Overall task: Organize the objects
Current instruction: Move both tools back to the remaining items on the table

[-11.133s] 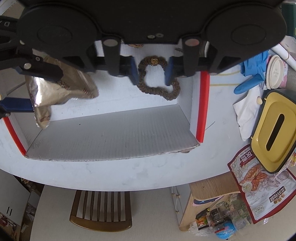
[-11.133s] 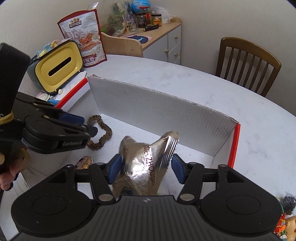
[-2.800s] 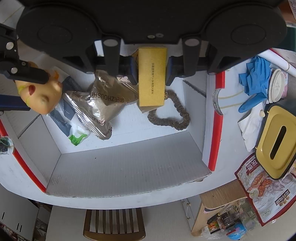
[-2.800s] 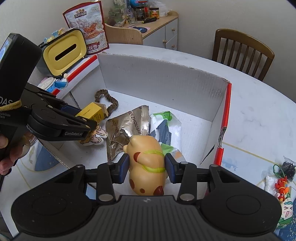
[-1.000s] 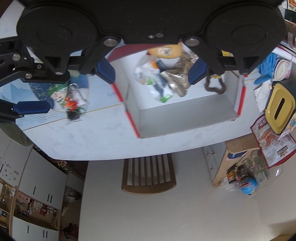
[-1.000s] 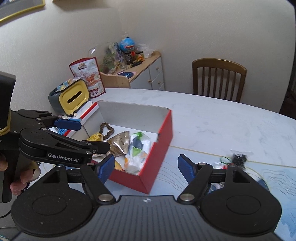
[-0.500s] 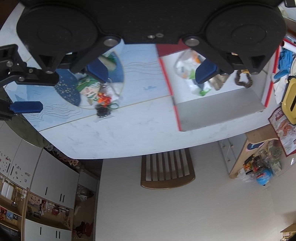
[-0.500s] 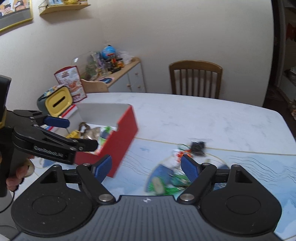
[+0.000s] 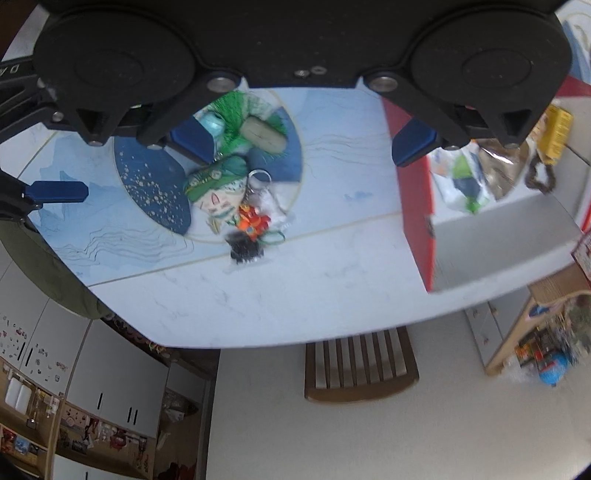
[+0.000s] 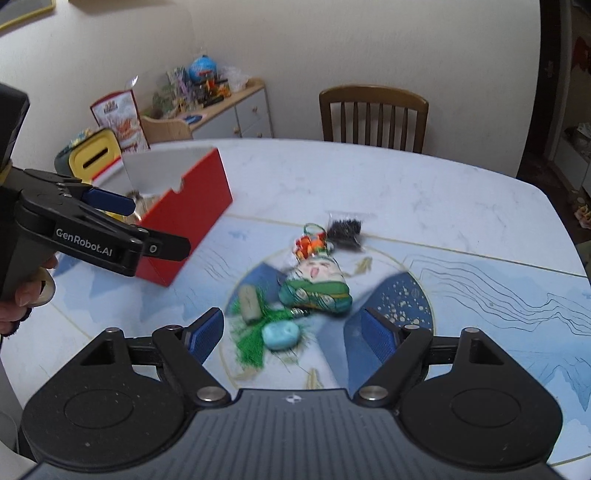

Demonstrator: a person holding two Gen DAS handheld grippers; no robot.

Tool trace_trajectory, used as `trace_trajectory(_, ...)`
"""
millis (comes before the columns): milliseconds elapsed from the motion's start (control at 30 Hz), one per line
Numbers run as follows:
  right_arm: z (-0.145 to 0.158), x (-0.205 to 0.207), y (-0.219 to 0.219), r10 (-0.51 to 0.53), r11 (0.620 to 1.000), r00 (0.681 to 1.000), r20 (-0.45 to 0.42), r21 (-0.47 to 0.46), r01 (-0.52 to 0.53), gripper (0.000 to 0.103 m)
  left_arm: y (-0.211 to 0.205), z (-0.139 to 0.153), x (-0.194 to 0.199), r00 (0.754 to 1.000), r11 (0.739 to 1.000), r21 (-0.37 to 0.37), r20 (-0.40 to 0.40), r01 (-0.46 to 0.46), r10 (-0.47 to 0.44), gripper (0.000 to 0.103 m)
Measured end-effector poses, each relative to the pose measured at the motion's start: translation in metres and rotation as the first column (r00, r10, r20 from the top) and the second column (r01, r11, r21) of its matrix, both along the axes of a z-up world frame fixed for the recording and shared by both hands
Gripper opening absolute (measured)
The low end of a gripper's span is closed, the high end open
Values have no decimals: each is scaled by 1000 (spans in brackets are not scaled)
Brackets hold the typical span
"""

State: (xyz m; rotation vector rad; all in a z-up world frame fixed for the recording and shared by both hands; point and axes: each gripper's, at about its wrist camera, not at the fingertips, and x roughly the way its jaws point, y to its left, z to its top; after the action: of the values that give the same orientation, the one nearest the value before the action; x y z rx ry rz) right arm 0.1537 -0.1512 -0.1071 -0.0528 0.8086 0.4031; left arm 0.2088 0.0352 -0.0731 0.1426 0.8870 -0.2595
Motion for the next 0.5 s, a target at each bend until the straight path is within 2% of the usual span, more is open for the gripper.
trace_trajectory(267, -26, 10, -7, 96, 995, 994, -53, 12, -95, 82, -14, -37, 6, 999, 999, 32, -24, 24, -23, 102)
trace_trajectory(500, -54, 19, 4, 164, 986, 982, -94, -18, -166, 81, -22, -64, 12, 998, 997, 48, -45, 54, -52, 102)
